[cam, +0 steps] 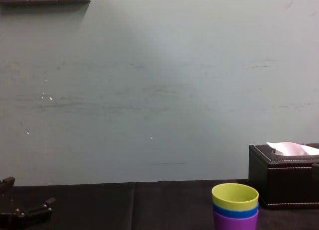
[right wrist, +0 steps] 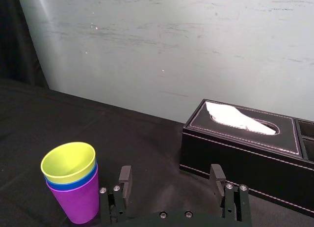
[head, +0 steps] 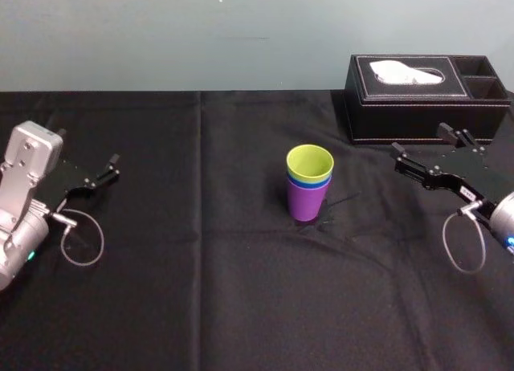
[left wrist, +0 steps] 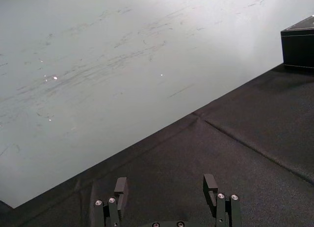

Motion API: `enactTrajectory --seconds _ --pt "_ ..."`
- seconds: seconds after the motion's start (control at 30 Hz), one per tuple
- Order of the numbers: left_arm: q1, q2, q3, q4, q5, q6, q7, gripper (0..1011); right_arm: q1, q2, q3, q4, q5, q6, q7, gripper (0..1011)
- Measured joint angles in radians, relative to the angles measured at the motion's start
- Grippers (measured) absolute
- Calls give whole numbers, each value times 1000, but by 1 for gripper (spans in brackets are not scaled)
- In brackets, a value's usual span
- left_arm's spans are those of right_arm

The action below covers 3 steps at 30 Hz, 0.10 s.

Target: Stack the three plastic cups sequentially using one hand.

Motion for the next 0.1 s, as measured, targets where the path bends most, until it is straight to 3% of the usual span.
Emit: enactTrajectory --seconds 0.1 --pt "0 0 0 0 0 0 0 1011 2 0 -2 -1 0 1 0 1003"
